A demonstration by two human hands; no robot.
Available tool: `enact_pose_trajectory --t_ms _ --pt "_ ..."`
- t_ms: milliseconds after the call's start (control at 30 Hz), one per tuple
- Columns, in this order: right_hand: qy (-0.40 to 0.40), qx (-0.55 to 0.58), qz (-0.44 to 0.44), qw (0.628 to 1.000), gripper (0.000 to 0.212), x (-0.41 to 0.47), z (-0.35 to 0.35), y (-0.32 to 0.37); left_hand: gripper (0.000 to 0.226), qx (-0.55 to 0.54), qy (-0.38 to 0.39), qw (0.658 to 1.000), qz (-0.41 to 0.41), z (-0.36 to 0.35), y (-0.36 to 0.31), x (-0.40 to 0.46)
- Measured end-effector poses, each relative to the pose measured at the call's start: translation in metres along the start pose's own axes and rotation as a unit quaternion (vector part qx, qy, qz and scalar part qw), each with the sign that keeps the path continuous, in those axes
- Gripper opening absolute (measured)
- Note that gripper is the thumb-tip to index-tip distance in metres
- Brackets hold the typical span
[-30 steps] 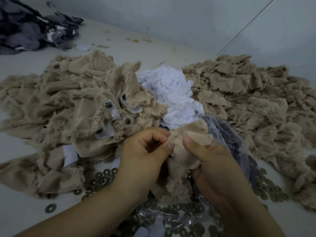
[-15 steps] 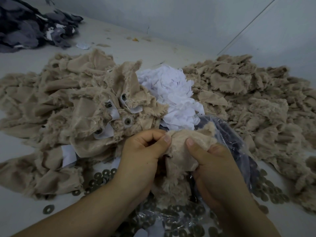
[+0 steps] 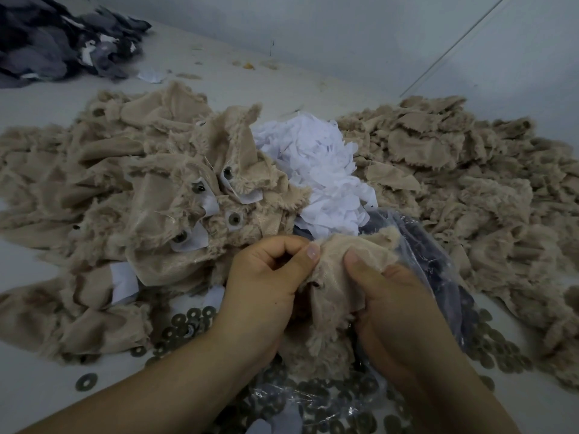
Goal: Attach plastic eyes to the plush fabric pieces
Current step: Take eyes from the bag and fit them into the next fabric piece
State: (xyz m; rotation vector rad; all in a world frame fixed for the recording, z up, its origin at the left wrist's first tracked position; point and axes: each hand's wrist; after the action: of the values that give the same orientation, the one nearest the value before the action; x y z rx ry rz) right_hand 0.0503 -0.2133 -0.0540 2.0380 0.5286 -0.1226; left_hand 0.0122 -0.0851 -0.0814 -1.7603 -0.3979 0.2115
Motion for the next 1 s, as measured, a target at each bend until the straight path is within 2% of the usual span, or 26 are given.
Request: enact_pose_trajectory --t_ms 100,200,300,467,667,733,833,900,933,967,1000 --pt "0.012 0.040 -0.003 0.999 0.029 -0.001 -0.002 0.000 0.010 0.043 0.004 0.998 -0.037 0.000 0.001 0.000" --pt "0.017 0.024 0.009 1.000 0.036 -0.003 -0.004 0.002 0.009 0.069 0.001 0.996 -0.057 0.000 0.002 0.000" --pt "0.010 0.037 -0.022 0.999 0.041 -0.003 -0.003 0.003 0.009 0.067 0.003 0.996 -0.056 -0.001 0.004 -0.001" --pt "0.002 0.052 -0.055 0.997 0.027 -0.005 -0.004 0.005 0.010 0.065 -0.001 0.997 -0.048 -0.002 0.003 -0.001" --pt "0.001 0.068 -0.101 0.992 0.030 -0.004 -0.004 0.007 0.014 0.072 0.015 0.997 -0.022 0.000 0.003 0.000" --pt "-0.002 0.060 -0.097 0.993 0.031 -0.004 -0.004 0.006 0.019 0.052 0.035 0.998 -0.006 0.001 0.001 -0.002" --pt "-0.002 0.044 -0.071 0.997 0.028 -0.007 -0.005 0.008 0.013 0.047 0.038 0.998 0.000 0.003 -0.001 -0.001" --pt "-0.004 -0.048 -0.038 0.998 0.016 -0.008 -0.002 0.013 0.013 0.041 0.023 0.999 0.004 0.005 0.000 0.001" --pt "-0.003 -0.144 -0.008 0.990 0.016 -0.010 0.001 0.018 0.012 0.037 0.012 0.999 0.006 0.007 0.001 0.003" --pt "-0.004 -0.269 0.027 0.963 0.030 -0.010 0.004 0.024 0.009 0.032 0.003 0.999 0.009 0.008 0.001 0.004" --pt "-0.002 -0.399 0.052 0.915 0.038 -0.009 0.008 0.029 0.008 0.025 -0.002 1.000 0.009 0.010 0.001 0.005"
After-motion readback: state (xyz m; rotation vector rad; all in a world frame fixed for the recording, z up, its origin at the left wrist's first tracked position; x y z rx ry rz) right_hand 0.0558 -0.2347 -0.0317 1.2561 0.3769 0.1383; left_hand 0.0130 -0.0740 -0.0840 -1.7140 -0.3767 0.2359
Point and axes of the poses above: each hand's wrist, its own x-axis towards the middle knuckle, its own z-axis out of the back of the hand, y = z × x, and after that the axes turned 11 degrees about x, right-handed
